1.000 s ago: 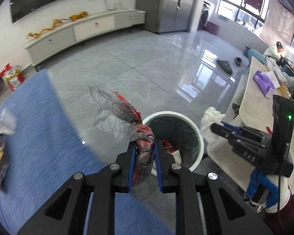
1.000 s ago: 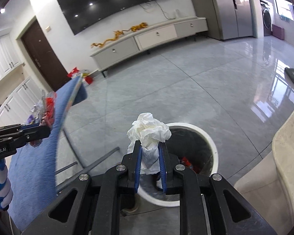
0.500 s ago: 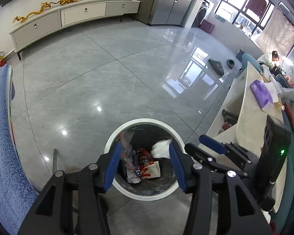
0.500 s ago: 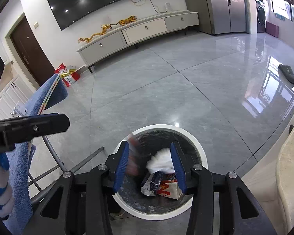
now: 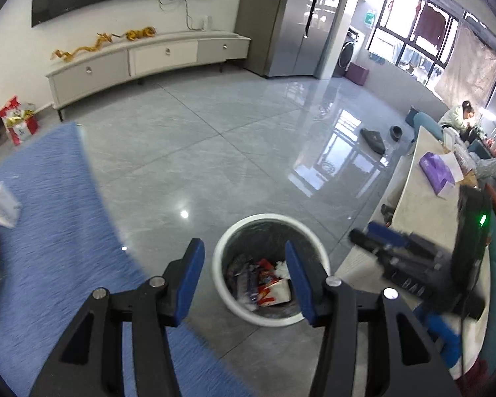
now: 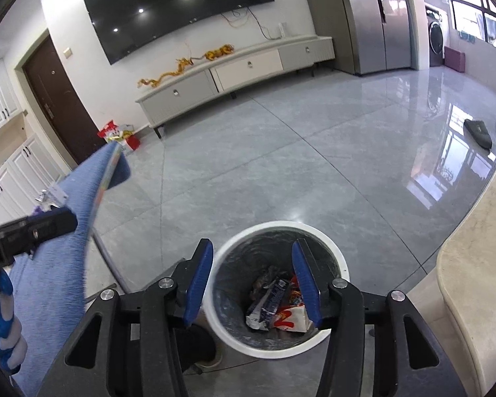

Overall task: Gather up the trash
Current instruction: 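Move both open tools back over the rug toward the remaining trash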

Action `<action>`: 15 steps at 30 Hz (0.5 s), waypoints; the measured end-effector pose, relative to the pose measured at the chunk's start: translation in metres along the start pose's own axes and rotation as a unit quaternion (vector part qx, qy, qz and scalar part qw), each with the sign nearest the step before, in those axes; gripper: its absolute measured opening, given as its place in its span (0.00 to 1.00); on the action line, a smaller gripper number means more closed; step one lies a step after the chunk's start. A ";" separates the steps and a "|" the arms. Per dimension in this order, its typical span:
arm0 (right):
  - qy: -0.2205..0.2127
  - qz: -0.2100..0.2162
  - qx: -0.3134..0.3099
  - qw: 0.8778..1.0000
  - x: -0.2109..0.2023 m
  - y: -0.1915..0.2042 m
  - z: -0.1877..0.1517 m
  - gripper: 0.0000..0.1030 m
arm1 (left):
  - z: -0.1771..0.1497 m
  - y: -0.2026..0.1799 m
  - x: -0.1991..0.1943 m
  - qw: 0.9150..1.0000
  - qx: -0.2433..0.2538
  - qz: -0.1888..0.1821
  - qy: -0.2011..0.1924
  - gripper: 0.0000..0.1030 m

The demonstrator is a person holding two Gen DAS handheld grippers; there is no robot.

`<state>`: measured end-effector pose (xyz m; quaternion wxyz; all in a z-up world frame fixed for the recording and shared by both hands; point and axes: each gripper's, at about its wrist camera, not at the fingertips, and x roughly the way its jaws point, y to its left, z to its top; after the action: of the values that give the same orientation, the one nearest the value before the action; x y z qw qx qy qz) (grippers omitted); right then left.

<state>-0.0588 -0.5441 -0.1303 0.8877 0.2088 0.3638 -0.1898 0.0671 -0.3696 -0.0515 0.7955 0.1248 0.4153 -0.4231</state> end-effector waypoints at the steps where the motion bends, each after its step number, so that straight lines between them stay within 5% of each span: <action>1: -0.004 0.002 -0.001 1.000 -0.005 0.005 0.000 0.49 | -0.004 0.004 -0.008 1.000 -0.001 0.006 -0.002 0.48; 15: -0.065 0.053 -0.060 0.995 -0.086 0.093 0.009 0.52 | -0.084 0.103 -0.157 0.988 -0.070 0.113 -0.080 0.48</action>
<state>-0.0653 -0.4546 -0.0405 0.9291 0.1617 0.3048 -0.1334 0.0542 -0.1712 0.0008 0.8756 0.0809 0.3620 -0.3095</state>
